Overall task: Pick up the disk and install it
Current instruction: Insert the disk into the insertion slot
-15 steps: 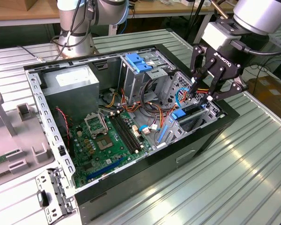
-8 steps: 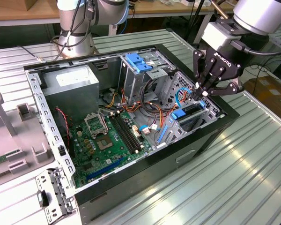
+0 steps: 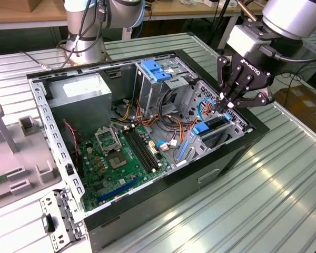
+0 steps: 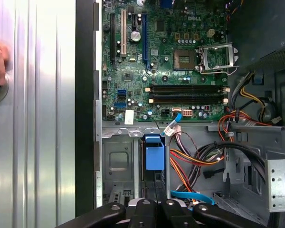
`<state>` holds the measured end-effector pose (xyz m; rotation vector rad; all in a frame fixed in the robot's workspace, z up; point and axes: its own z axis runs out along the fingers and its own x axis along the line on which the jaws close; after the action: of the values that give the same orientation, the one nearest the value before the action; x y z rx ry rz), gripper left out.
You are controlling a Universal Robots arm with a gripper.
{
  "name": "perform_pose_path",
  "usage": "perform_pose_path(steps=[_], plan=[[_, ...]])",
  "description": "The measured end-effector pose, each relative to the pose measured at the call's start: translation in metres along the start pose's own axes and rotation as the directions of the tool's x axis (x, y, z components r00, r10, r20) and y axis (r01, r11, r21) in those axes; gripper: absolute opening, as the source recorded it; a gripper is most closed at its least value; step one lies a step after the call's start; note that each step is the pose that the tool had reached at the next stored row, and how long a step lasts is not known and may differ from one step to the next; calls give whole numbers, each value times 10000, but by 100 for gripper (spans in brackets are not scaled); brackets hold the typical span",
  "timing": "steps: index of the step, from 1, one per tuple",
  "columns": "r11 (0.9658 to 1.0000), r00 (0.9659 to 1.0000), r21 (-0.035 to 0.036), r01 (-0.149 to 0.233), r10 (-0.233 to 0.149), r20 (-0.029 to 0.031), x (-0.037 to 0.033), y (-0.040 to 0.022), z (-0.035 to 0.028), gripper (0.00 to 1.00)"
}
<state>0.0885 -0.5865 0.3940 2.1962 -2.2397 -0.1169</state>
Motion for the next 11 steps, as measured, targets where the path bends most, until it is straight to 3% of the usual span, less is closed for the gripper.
perform_pose_path(steps=[4,10,11], plan=[[10000,10000,-1,0,0,0,0,-21,-1,11],[10000,10000,-1,1,-1,1,-3,-136,-6,11],[10000,10000,-2,0,0,2,-3,-178,-6,11]])
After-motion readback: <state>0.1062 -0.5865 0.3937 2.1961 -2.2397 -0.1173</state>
